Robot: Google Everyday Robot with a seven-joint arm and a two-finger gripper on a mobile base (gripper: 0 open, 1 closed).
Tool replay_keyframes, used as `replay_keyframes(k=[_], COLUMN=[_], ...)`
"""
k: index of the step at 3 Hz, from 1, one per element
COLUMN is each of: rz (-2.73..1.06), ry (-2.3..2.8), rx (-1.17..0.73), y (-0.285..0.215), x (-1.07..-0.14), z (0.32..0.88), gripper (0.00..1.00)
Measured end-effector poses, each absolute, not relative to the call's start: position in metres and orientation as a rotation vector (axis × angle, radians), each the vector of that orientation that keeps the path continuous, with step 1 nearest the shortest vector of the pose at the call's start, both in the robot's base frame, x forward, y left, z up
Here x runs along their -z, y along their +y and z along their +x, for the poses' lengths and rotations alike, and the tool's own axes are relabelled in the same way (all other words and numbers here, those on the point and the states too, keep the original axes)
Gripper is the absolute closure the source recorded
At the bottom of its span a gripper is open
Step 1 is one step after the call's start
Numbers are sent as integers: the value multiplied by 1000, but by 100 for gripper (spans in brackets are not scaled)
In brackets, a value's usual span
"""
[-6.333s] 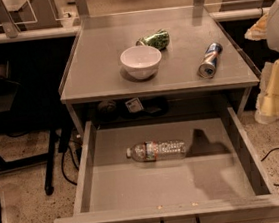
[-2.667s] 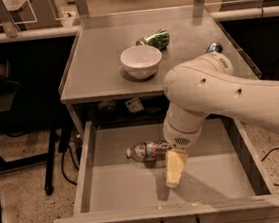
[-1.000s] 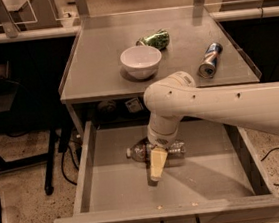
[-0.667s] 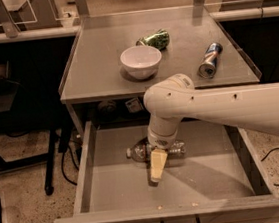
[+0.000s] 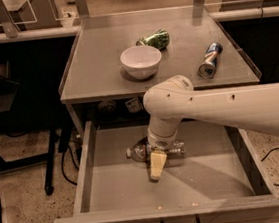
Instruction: Pick water bottle from top drawer and place on counter
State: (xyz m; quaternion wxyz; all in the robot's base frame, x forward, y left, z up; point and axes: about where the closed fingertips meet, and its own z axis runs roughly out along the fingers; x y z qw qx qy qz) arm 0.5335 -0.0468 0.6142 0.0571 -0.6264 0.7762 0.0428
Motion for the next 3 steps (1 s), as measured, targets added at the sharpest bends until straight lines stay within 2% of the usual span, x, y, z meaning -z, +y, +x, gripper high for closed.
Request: replay_keyframes(k=[3], rz=[-1899], ry=[2354], rx=[-130], y=[-47], x=[-614], z=[533], gripper=[88])
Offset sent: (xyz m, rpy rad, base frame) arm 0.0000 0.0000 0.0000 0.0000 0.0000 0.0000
